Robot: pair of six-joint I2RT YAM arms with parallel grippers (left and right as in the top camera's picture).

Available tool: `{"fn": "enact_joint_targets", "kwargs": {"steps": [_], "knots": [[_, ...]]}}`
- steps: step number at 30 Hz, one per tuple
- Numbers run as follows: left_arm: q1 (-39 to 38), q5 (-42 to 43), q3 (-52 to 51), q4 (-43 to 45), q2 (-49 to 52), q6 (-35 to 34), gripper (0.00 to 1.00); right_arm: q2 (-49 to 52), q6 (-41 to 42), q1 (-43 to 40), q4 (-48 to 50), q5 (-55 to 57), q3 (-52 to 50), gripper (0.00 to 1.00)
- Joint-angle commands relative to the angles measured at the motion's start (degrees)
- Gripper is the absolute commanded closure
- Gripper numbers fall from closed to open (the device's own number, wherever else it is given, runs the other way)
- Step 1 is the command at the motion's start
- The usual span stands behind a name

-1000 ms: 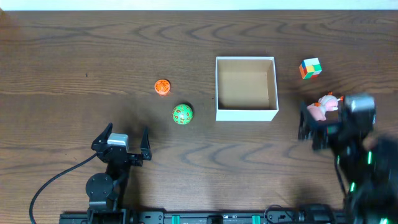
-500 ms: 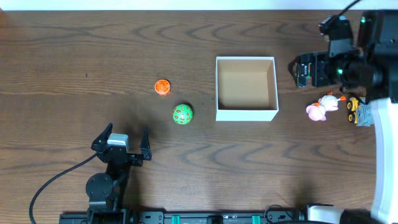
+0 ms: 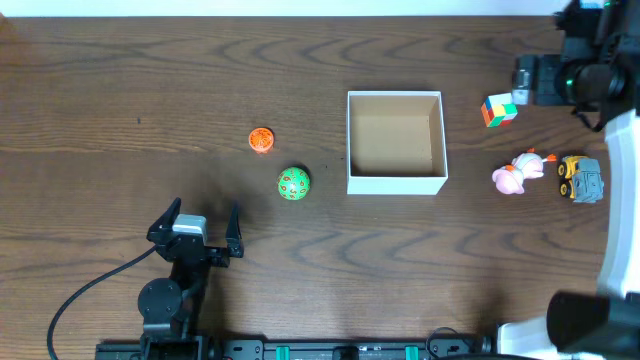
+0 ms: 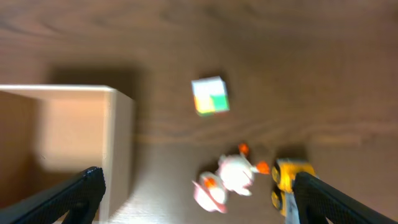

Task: Pack container
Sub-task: 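Move the right gripper over the Rubik's cube, then lower the right gripper and grasp the Rubik's cube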

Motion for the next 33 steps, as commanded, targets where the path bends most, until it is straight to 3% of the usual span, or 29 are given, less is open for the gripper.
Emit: {"fn": "enact_joint_targets", "kwargs": {"steps": [1, 4, 10, 19, 33], "knots": [[0.20, 0.63, -1.01, -1.92, -0.35, 0.74, 0.02, 6.75, -3.56, -1.55, -1.18, 1.88, 0.66, 0.01], [0.20, 0.63, -1.01, -1.92, -0.35, 0.74, 0.02, 11.02, -3.93, -1.62, -0.42, 5.77, 0.66, 0.01], [0.20, 0.63, -1.01, -1.92, -0.35, 0.74, 0.02, 14.62, -1.86, -1.46, 3.65, 2.64, 0.61, 0.01], [0.20, 0.63, -1.01, -1.92, -0.35, 0.74, 0.02, 18.29, -14.21, -1.53, 7.80, 2.67, 0.61, 0.01], [0.20, 0.63, -1.01, -1.92, -0.35, 0.74, 0.02, 28.98, -18.53, -1.57, 10.75, 3.96, 0.61, 0.01]]}}
